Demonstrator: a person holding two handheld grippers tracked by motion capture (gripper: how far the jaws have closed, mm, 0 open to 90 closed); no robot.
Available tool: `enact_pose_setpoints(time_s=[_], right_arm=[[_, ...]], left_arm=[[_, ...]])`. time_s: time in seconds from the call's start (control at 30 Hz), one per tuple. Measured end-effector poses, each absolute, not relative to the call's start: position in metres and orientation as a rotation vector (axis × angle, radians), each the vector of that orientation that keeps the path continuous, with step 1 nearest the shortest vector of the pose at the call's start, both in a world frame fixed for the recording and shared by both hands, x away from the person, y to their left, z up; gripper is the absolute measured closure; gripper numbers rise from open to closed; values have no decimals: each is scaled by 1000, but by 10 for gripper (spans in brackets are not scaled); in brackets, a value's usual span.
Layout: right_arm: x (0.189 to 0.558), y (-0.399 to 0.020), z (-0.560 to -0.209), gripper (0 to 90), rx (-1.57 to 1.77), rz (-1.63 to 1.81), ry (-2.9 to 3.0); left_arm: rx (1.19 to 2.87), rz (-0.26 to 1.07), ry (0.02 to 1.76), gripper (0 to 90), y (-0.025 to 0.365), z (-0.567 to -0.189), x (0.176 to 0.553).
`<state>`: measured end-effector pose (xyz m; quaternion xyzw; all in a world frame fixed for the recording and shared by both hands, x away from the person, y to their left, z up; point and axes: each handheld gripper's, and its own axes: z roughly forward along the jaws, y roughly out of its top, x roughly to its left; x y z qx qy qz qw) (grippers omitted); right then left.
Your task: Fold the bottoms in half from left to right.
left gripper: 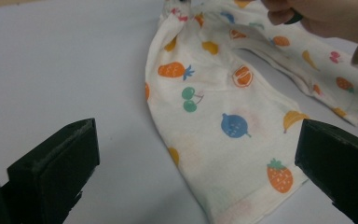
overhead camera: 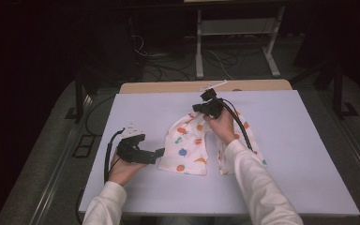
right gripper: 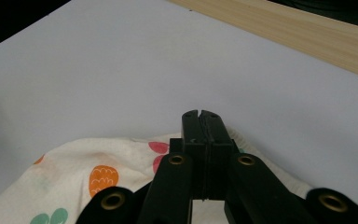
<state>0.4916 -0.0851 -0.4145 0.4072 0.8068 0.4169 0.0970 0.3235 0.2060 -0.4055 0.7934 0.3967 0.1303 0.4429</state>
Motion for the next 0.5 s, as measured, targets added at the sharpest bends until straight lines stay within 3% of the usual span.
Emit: enact_pose_setpoints(time_s=[0.5], right_arm=[[492,-85,-416,883,1218,1235,2388]], left_arm=[[1977,199,1099,0,210,-420,337]])
